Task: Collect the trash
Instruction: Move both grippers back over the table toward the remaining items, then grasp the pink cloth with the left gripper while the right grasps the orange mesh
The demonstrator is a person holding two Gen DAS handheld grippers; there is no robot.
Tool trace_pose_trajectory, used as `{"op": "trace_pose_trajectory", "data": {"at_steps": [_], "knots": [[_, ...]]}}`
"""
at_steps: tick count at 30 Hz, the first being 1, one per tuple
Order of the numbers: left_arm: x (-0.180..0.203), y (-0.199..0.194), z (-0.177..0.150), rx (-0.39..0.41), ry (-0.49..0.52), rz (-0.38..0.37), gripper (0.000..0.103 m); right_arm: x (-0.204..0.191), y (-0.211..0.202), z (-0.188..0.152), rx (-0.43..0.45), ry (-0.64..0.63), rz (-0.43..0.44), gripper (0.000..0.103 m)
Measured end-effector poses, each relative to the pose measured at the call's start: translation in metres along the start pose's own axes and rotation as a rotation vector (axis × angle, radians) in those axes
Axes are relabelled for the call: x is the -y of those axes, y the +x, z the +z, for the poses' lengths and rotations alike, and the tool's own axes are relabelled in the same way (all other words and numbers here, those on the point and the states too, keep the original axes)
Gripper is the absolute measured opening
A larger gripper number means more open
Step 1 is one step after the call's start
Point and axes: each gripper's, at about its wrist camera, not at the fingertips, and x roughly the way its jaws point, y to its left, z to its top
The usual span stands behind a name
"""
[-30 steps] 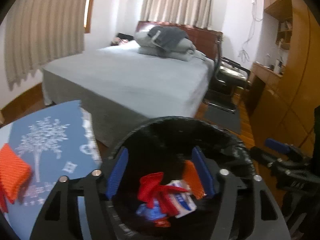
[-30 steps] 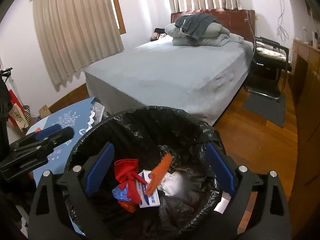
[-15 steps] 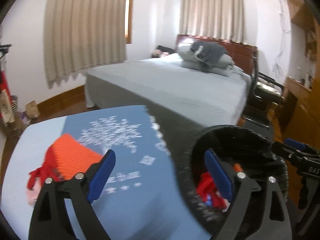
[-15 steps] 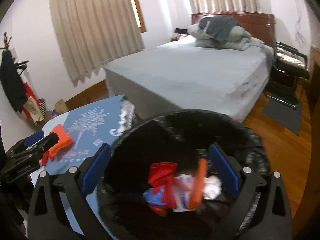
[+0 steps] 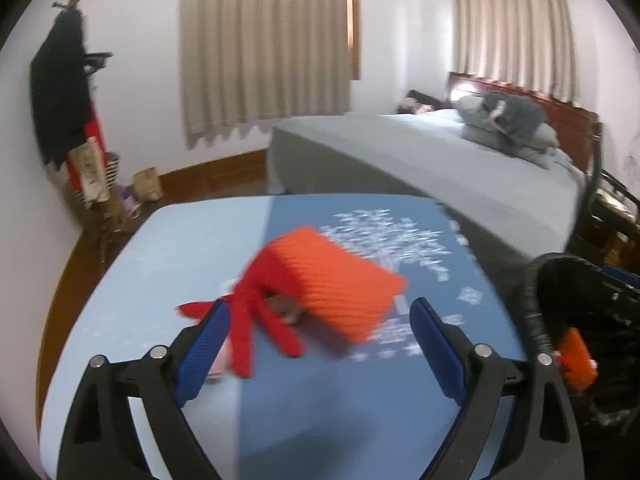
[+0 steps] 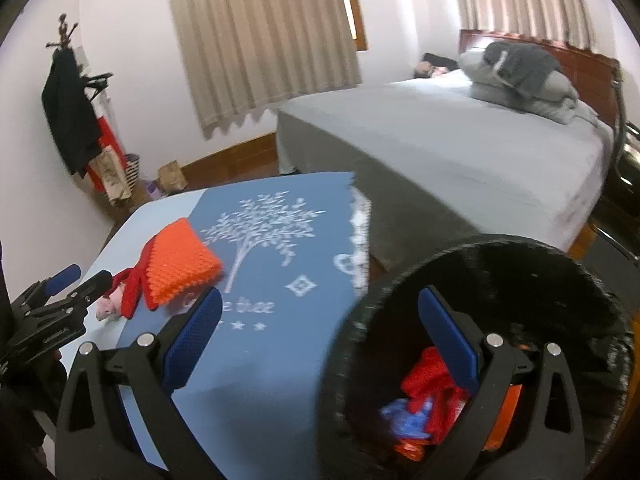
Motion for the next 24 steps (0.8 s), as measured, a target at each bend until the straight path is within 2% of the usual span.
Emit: {"op": "trace_pose_trajectory", "data": {"at_steps": [7,12,20,24], "knots": [[-0.050,0.019,-0.018,-0.038,-0.053,0.084,0.088,-0.032,0.032,-0.002,-0.041,-0.036,0.036,0.096],[-0.078,0.040,-0.032,-0.091,-0.092,0.120,0.082,-0.051,0.051,-0.004,-0.060,-0.069,0.051,0.096],[-0.097,0.072,-0.046,-0.176,-0.141,0.091,0.069,-0.070,0.072,-0.006,-0.087,-0.090,0.059,0.096],[-0.099,0.083,-0.048,-0.216,-0.161,0.050,0.058,-0.078,0.079,-0.003,-0.092,-0.105,0.064,0.096]]}}
